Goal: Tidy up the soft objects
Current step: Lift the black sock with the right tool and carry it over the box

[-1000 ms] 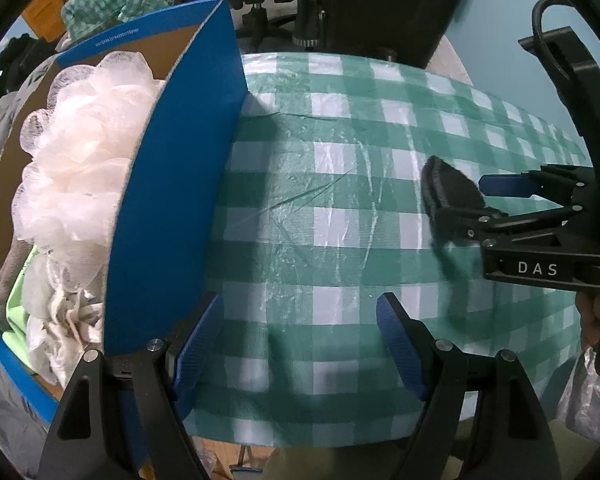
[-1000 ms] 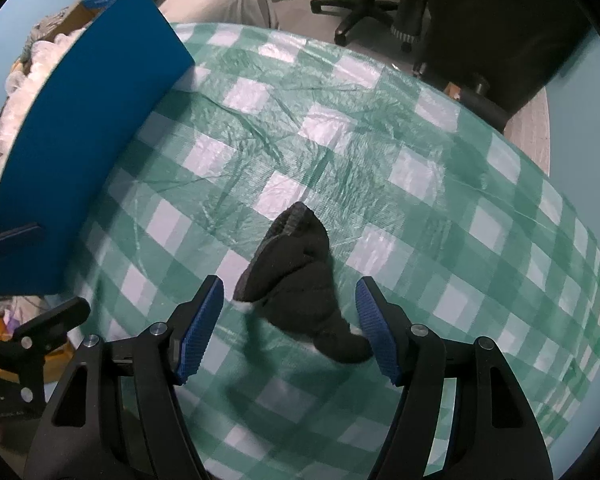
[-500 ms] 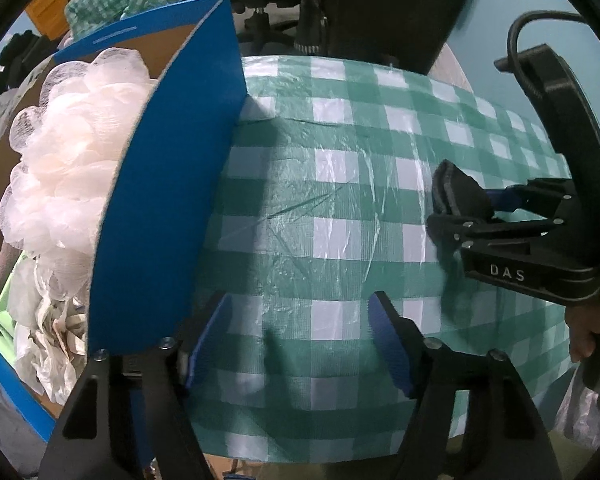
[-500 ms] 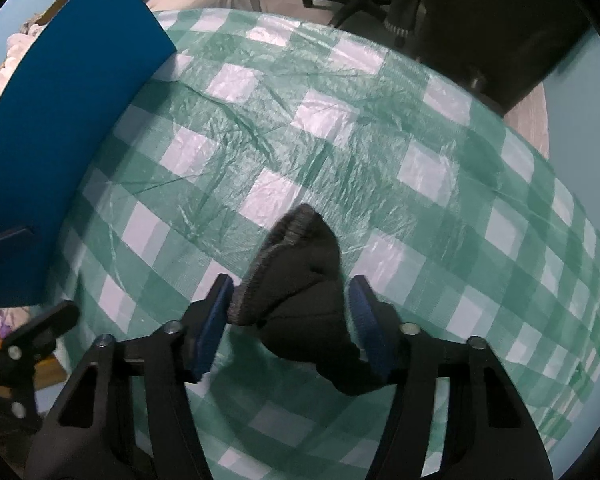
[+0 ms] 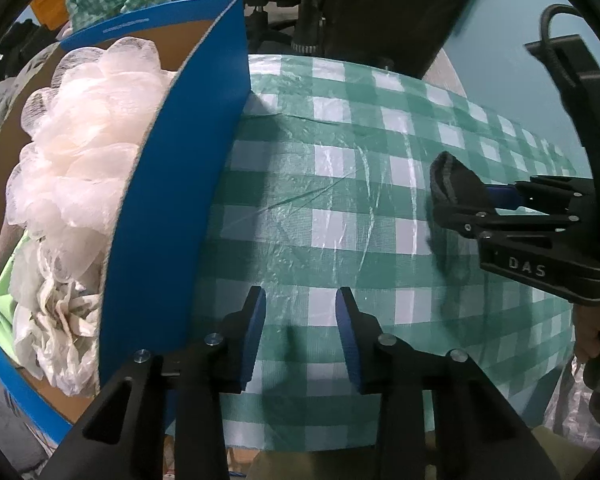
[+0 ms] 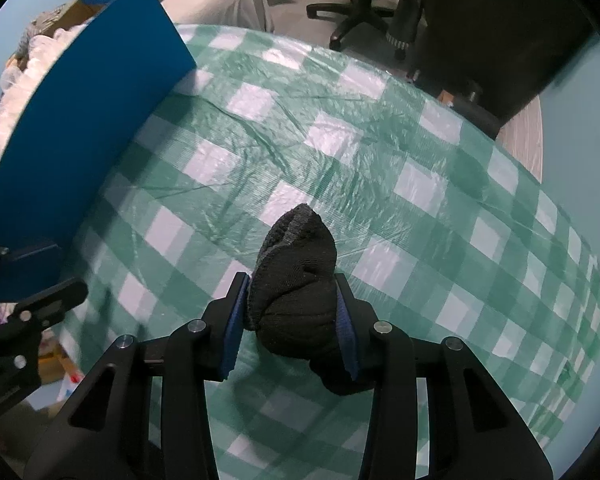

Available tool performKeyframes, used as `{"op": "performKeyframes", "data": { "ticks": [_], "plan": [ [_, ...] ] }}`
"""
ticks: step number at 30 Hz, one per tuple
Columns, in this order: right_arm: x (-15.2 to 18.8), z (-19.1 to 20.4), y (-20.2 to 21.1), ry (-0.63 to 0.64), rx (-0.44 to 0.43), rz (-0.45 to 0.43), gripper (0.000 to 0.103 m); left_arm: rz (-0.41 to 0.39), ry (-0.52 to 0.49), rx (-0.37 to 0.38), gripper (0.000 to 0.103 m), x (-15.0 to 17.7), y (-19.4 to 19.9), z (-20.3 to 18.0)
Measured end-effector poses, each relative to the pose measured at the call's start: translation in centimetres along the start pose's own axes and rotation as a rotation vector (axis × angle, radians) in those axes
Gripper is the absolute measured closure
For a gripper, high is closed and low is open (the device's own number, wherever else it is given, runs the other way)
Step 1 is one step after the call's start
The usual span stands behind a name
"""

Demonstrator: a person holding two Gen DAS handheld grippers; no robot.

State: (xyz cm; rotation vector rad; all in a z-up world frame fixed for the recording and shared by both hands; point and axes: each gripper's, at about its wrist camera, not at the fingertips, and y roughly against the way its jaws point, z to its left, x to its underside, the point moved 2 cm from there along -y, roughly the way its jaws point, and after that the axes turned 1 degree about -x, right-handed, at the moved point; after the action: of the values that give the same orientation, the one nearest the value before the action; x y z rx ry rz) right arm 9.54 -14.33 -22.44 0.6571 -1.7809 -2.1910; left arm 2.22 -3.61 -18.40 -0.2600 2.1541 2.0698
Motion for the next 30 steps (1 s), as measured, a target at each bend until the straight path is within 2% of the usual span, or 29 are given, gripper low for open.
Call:
{"op": "performKeyframes", "data": {
  "ticks": [7, 12, 21, 30],
  "plan": [
    [-0.3, 0.2, 2.5, -0.009, -0.017, -0.029, 0.063, -0.022, 0.011, -0.004, 0.077, -0.1, 1.6, 0.9],
    [-0.6, 0.7, 4.3, 0.002, -0.038, -0.058, 0.063, -0.048, 0.039, 0.019, 0.078, -0.7, 3.6, 1.7],
    [-1.5, 2.9, 7.6, 0.053, -0.065, -0.109, 0.063, -0.132, 0.040, 0.000, 0.078, -1.2, 7.5, 3.0],
    [-2.6, 5.5, 9.8, 0.084, -0.091, -0.144, 0.063, -0.147, 0.076, -0.007, 0.078, -0.4, 8.9, 4.8]
  ]
}}
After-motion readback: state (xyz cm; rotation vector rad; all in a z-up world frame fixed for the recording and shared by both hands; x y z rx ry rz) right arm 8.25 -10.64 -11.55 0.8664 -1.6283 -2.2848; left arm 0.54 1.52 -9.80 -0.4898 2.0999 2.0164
